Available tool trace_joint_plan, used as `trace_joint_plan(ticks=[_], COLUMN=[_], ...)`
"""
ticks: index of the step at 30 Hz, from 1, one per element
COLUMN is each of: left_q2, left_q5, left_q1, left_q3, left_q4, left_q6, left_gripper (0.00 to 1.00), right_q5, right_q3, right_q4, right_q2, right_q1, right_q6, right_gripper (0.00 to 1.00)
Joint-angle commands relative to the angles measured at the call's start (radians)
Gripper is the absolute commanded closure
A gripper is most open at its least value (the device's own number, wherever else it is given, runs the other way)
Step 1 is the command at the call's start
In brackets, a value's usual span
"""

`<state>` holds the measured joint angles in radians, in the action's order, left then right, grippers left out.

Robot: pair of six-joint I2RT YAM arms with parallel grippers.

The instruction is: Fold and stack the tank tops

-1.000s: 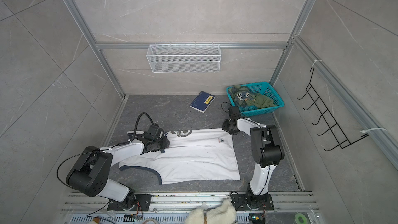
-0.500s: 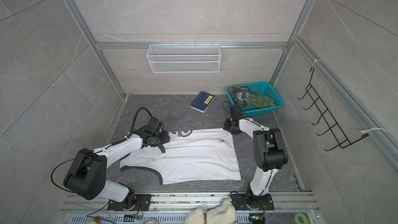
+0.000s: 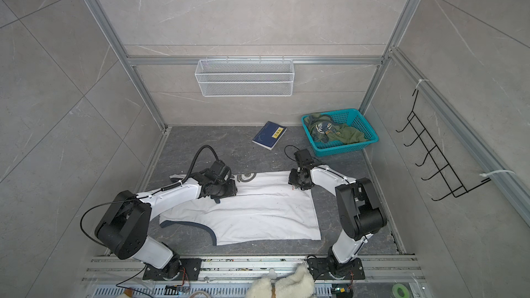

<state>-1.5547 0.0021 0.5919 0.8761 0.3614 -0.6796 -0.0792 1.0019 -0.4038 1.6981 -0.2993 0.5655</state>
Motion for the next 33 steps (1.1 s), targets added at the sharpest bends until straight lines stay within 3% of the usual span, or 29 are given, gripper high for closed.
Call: trace_joint_plan(ticks=[1,10,19,23,29,33], left_q2=[0.038,0.023,-0.127,-0.168,0.000,0.164], left_q5=[-0.002,0.005,-0.009,-0.007,-0.101,-0.113], left_q1=[0.007,0.053,0.226,0.259,0.216,0.037], left_q3=[-0.072,-0.159,0.029,0.114,0.141,0.119], left_q4=[0.008,-0.047,-0.085,-0.055,0.095,0.187], left_q6=[-0.045,-0.078,-0.114,-0.111,-0.099,-0.089], left_gripper=[0.43,0.43,0.43,0.42,0.31,0.29], right_q5=[0.006,-0.009,0.029,0.016,-0.016,-0.011], right_q3=[-0.034,-0.096,-0.066,-0.071,-0.068,-0.064], right_q4=[-0.013,0.004,-0.043,-0.052,-0.069,-0.098], right_q2=[0.026,0.030,0.006,-0.056,-0.194,-0.258], right_q1=[0.026,0.137,0.317,0.405,0.385,0.300], right_q6=[0.042,0.109,0.081,0.086,0.023,-0.018], right_gripper=[0.49,0.49,0.49,0.49,0.49,0.48])
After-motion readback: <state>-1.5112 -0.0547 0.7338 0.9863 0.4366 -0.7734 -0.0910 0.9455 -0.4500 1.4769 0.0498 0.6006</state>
